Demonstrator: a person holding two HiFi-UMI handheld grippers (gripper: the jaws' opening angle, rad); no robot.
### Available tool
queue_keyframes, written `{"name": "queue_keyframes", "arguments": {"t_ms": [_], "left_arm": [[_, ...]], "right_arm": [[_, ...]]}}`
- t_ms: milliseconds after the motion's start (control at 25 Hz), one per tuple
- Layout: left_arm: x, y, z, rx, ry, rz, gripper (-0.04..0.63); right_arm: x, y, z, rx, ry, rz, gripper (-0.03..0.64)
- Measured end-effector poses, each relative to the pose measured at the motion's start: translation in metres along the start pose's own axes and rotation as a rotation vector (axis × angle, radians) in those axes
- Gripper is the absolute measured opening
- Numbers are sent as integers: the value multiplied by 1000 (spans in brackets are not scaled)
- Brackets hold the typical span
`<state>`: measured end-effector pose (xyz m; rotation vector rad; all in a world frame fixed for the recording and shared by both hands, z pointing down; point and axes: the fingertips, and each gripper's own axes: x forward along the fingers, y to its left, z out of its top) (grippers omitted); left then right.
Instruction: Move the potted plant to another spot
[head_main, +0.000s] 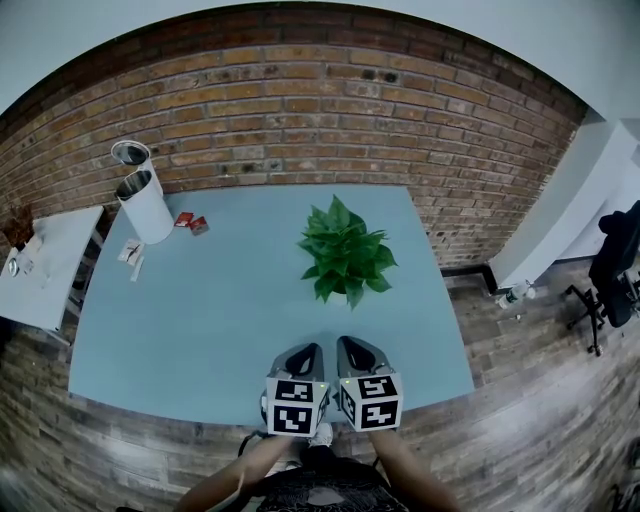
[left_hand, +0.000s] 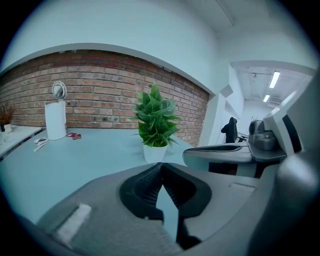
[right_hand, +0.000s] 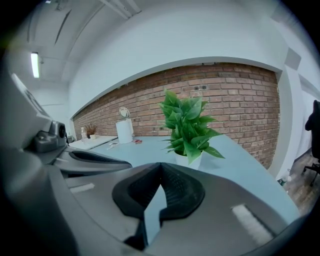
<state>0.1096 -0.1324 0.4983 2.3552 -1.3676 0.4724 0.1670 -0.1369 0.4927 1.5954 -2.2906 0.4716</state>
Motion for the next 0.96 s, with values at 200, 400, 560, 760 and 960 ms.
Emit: {"name": "queue_keyframes", "arguments": {"t_ms": [200, 400, 560, 760, 960], "left_arm": [[-7, -3, -3, 4, -1, -3, -2], [-14, -5, -8, 4, -2, -4, -2], [-18, -9, -10, 0, -3, -2, -2], [-24, -10, -11, -1, -7, 0, -2], [-29, -9, -17, -2, -6, 3, -2]], "right_arm": [[-7, 3, -4, 9, 1, 1, 6], [-15, 9, -6, 6, -2, 5, 6], [-21, 11, -8, 8, -1, 13, 6], [-26, 15, -9, 3, -1, 18, 6], [-29, 22, -14, 2, -2, 25, 6]]}}
